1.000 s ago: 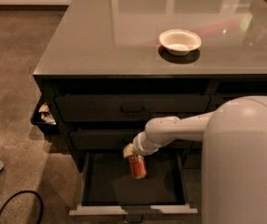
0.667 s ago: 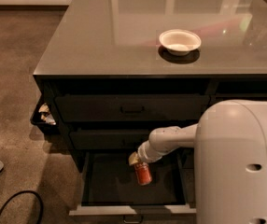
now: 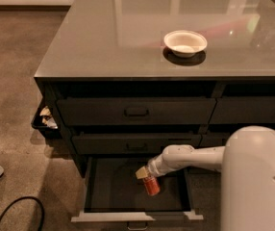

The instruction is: Place coke can into bottom drawer

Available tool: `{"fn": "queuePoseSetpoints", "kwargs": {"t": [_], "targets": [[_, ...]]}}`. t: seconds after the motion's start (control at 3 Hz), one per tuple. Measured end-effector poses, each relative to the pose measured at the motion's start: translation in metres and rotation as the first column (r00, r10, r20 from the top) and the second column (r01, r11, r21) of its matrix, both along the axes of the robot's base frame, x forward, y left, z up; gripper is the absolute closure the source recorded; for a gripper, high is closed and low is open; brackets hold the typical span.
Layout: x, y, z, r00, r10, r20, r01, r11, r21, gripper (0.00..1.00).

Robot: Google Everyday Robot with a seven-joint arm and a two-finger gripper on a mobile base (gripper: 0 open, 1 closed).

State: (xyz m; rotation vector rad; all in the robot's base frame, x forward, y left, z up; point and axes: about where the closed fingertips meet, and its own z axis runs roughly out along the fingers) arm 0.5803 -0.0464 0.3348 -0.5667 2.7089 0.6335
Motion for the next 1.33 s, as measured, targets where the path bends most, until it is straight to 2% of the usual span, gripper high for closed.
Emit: {"fn": "queuePoseSetpoints", "kwargs": {"t": [0.33,0.67,1.0,1.33], "targets": [[-0.007,0.006,-0.03,0.9902,0.136,0.029,-0.137,0.99,0.025,1.0],[-0.014,0.011,-0.05,0.9597,0.274,0.064,-0.275,0.961,0.009,1.0],[-0.014,0.011,-0.05,0.9596,0.274,0.064,-0.275,0.961,0.009,1.0],[-0.012,0.016,-0.053,0.9458,0.298,0.129,-0.305,0.952,0.04,1.0]]}}
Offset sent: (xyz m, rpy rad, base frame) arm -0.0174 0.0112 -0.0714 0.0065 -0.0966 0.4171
